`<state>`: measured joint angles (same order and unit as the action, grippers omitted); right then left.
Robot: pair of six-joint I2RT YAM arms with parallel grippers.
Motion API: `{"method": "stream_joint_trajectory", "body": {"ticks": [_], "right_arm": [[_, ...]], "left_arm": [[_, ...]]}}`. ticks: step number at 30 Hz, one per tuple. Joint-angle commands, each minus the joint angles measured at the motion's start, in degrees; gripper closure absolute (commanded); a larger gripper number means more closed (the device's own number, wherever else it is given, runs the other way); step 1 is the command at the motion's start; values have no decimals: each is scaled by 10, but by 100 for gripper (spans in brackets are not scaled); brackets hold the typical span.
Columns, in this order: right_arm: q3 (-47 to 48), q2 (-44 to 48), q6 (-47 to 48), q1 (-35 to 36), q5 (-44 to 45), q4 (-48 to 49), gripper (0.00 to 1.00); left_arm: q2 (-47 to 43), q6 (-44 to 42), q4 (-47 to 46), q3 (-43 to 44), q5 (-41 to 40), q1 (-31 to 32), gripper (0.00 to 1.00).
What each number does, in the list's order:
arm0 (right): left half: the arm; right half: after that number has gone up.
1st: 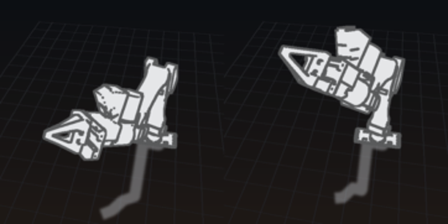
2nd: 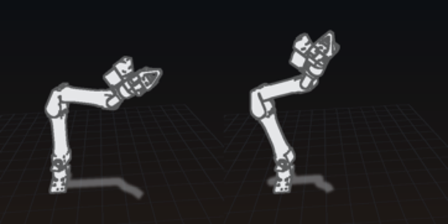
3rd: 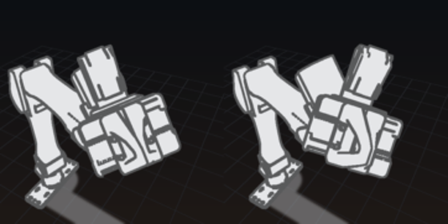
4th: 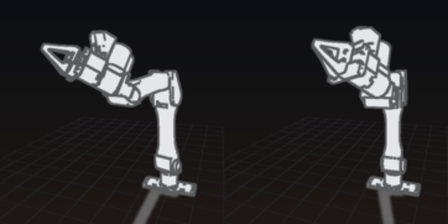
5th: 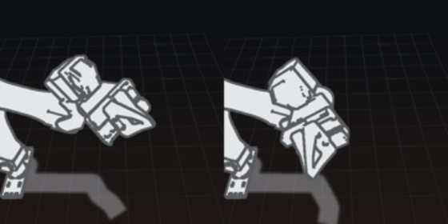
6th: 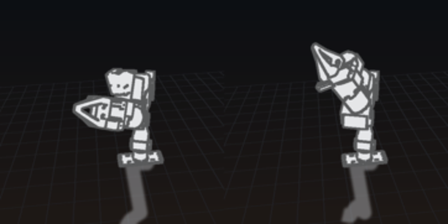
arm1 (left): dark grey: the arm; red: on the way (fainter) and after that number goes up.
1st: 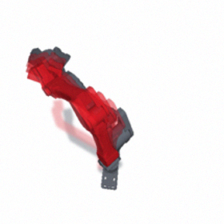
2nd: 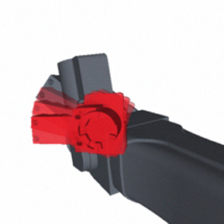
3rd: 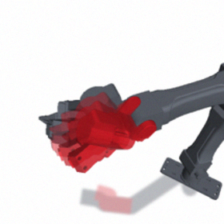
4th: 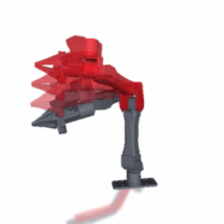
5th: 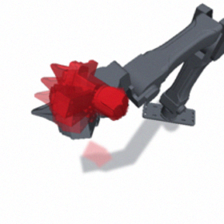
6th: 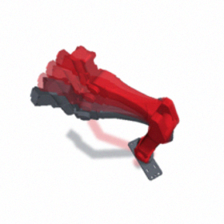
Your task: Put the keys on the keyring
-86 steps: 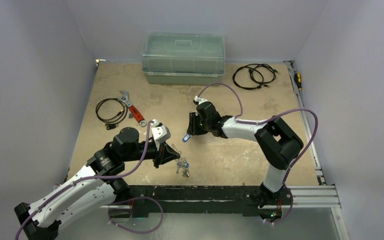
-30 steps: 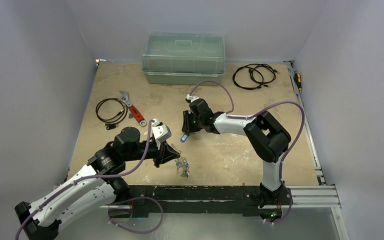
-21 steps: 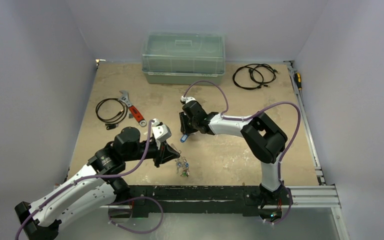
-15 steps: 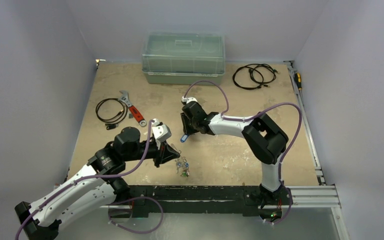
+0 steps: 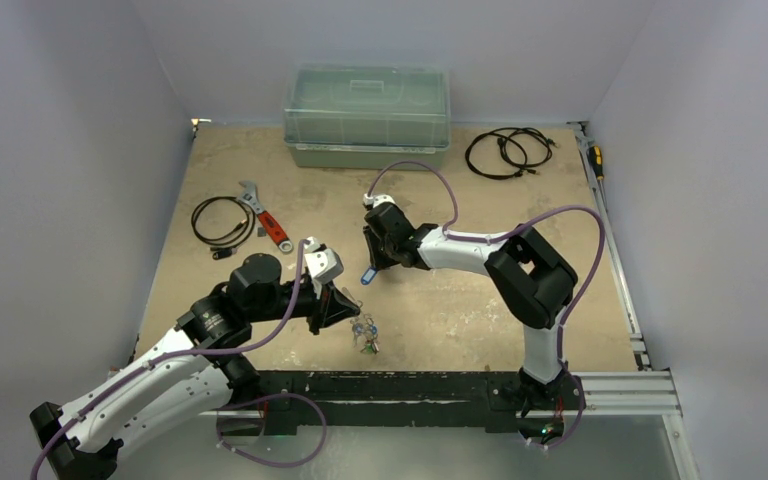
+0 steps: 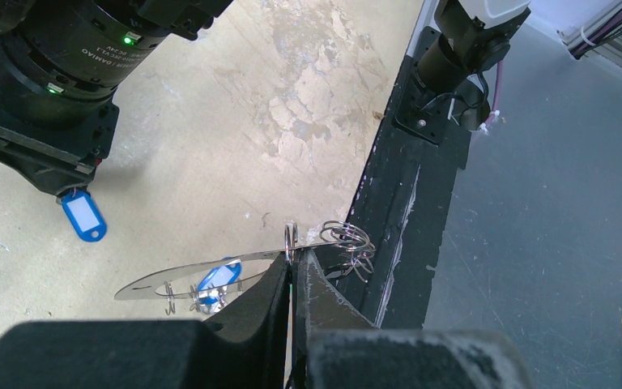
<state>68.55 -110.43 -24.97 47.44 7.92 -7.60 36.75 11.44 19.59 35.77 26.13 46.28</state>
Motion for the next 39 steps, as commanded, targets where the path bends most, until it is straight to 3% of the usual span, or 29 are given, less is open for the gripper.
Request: {"method": "stream_joint_trajectory", "body": {"ticks": [1, 11, 20, 39], "right_arm": [[1, -1, 6, 11, -18, -36, 72], [-2, -7, 1, 25, -17, -41, 79], [2, 3, 3, 25, 4, -51, 100], [-87, 190, 50, 25, 50, 2, 100]], "left_arm": [[-3, 9, -18, 19, -4, 1, 100], [-5, 10, -17, 19, -7, 1, 100], [-5, 10, -17, 19, -8, 1, 100], [-4, 10, -16, 19, -13, 2, 100]]}}
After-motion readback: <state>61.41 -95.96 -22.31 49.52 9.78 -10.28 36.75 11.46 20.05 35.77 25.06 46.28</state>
